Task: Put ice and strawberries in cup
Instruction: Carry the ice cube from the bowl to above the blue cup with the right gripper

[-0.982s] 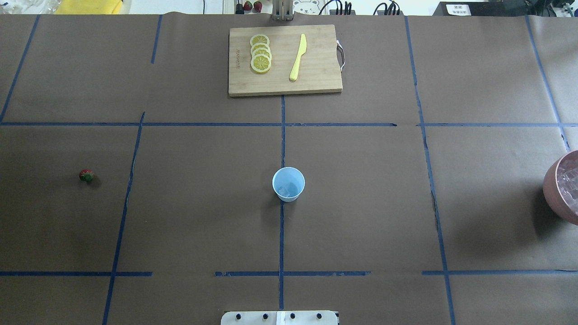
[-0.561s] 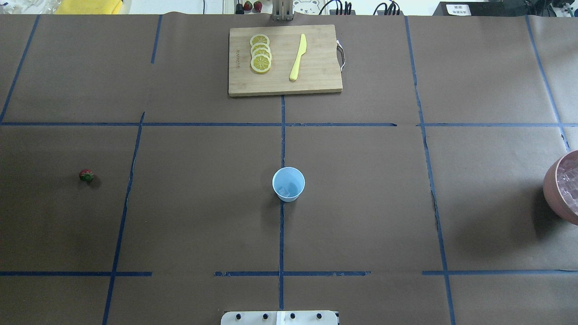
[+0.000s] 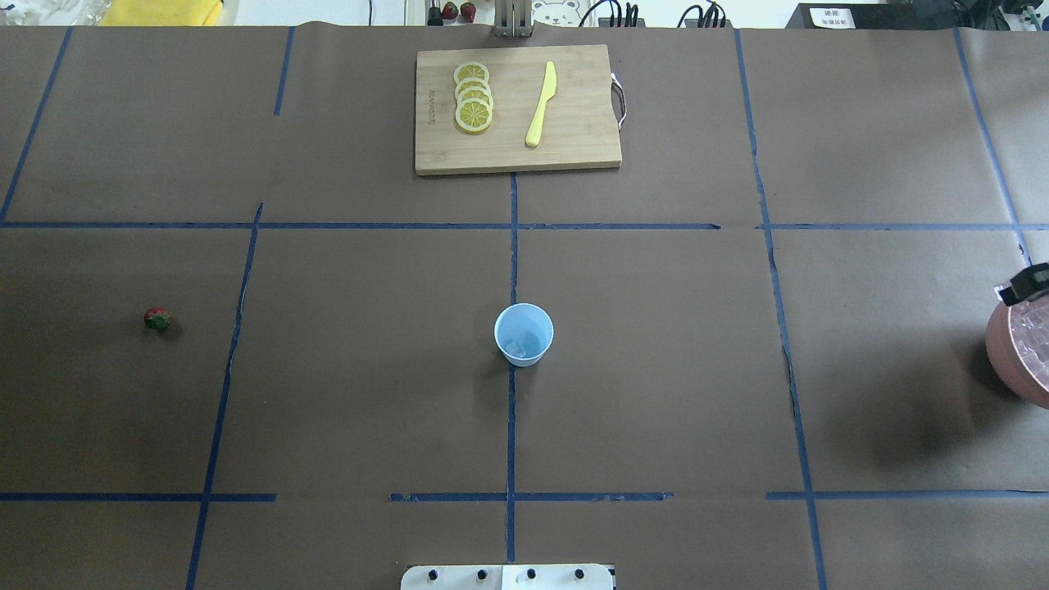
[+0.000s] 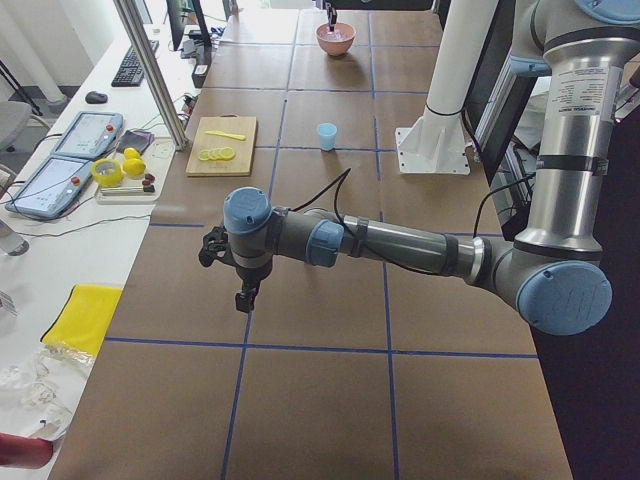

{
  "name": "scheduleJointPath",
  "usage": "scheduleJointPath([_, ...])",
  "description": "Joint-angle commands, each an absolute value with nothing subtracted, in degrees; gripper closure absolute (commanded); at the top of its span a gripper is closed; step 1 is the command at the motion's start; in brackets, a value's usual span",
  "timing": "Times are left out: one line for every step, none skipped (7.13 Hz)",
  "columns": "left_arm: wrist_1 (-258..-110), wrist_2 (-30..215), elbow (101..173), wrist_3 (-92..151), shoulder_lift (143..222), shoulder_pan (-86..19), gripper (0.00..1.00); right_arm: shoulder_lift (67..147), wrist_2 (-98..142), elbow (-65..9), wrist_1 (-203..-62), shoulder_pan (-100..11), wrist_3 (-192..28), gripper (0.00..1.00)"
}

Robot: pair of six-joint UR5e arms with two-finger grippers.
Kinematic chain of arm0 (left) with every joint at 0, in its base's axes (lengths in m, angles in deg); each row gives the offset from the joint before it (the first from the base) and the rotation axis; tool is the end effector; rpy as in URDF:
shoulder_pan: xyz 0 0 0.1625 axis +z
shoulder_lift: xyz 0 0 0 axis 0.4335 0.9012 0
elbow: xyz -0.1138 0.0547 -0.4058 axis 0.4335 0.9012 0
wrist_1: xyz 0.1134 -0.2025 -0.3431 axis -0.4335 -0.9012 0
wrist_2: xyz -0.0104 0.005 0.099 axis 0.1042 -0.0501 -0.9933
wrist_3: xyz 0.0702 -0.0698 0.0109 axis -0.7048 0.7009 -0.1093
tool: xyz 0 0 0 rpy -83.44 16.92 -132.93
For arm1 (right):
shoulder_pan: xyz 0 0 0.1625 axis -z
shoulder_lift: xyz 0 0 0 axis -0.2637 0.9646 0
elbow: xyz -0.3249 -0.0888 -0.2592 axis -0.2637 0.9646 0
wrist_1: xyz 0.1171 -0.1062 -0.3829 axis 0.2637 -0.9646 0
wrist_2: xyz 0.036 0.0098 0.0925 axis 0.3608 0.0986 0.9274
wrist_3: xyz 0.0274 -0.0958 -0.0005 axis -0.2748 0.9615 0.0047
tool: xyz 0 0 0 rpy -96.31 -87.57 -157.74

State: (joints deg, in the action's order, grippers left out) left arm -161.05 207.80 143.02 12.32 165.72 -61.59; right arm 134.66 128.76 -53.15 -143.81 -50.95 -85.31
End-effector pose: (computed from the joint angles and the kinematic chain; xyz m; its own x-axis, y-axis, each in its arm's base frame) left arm -0.0359 -0.5236 0.5641 0.6727 0.2410 -0.6996 -0.0759 0.9630 0.2587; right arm -0.1114 -0.4267 0.4761 0.6973 -0.2199 0.6822 0.1451 0.9754 0.1661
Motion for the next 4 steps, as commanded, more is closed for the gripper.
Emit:
scheduleJointPath([-161.01,207.81,143.02,12.3,165.7,-61.59,0.0,116.58,129.1,-53.01,-161.87,-48.36,-86.54,1.0])
scheduleJointPath([-161.01,207.72,142.93,12.39,165.7,-61.59,0.0,109.36,128.93,-52.58,-168.14,-45.56,-88.72,1.0])
scheduleJointPath([-161.01,207.72,142.93,12.3,165.7,-61.59,0.0,104.16,128.66,-51.44,-169.07,-41.79,-95.36,1.0])
scheduleJointPath([-161.01,207.81,142.84,12.39,165.79,-61.59,0.0,98.8,127.7,-49.17,-168.91,-37.23,-103.43,1.0])
